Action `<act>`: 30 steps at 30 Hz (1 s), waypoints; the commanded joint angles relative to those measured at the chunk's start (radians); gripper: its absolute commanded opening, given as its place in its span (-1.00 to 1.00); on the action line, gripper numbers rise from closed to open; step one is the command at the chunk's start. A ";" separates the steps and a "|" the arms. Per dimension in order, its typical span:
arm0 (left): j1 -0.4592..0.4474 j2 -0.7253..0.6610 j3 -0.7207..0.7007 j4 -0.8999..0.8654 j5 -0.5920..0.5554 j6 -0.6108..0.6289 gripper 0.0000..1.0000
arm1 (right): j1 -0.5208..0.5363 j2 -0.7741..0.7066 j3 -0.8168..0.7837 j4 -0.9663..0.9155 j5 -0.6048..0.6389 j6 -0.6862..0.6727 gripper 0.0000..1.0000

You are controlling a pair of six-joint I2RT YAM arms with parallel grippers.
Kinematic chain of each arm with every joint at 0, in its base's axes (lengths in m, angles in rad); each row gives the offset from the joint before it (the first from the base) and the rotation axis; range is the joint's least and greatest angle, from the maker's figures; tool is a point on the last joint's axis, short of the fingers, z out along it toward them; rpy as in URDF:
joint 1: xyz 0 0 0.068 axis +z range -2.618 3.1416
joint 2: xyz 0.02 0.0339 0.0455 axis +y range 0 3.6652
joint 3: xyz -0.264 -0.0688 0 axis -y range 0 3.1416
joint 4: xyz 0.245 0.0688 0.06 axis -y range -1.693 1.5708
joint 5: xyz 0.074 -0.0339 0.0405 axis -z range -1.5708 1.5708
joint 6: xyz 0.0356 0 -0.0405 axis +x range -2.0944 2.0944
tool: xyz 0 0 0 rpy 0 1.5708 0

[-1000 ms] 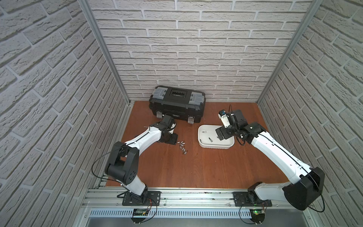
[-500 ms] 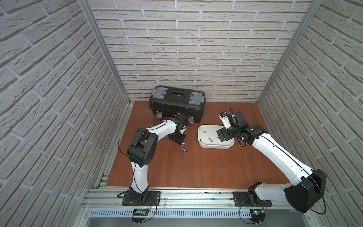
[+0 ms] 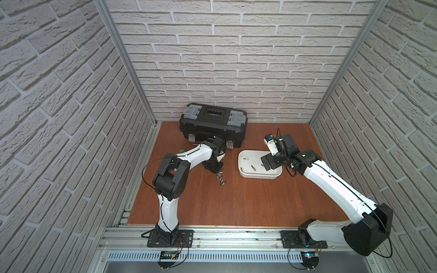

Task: Put the bit on the desktop into the storage box
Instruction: Pick up the screwdriver bit from the center of the board.

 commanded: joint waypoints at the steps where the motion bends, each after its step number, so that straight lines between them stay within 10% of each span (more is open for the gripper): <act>1: 0.007 0.023 0.023 -0.019 0.015 0.020 -0.35 | -0.008 -0.021 -0.010 0.017 0.008 0.012 0.97; 30: 0.034 0.099 0.066 -0.003 0.063 0.054 -0.47 | -0.008 -0.028 -0.012 0.013 0.020 0.009 0.97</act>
